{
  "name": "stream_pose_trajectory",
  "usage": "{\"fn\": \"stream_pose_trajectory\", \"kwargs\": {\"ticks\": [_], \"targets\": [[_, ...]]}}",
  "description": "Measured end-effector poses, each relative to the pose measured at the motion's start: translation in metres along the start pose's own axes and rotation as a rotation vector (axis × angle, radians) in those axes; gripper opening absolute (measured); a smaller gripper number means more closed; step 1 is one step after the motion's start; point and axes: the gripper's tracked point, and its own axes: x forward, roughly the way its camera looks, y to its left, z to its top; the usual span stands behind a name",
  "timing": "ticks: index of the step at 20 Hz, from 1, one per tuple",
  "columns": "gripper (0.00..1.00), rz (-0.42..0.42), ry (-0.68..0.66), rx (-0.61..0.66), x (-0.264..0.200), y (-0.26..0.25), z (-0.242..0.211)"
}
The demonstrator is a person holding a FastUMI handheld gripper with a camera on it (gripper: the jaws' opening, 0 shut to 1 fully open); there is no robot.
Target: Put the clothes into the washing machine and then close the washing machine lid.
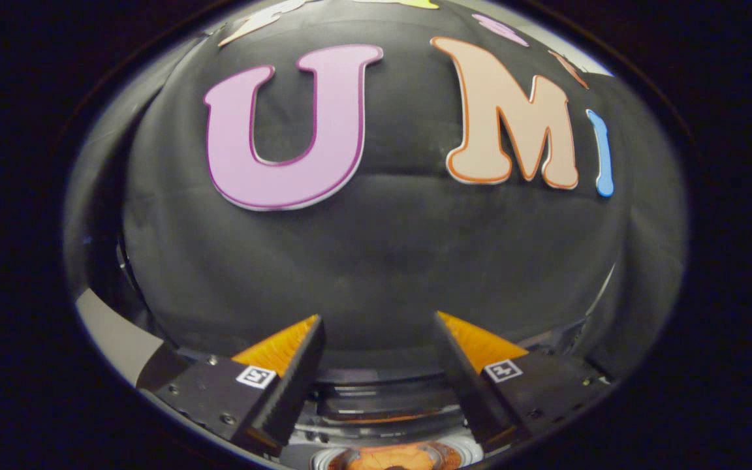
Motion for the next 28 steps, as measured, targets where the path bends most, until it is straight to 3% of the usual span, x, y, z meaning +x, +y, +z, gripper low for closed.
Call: {"fn": "stream_pose_trajectory", "kwargs": {"ticks": [28], "targets": [[0.98,-0.025,-0.119,0.010,-0.075,-0.007,-0.013]]}}
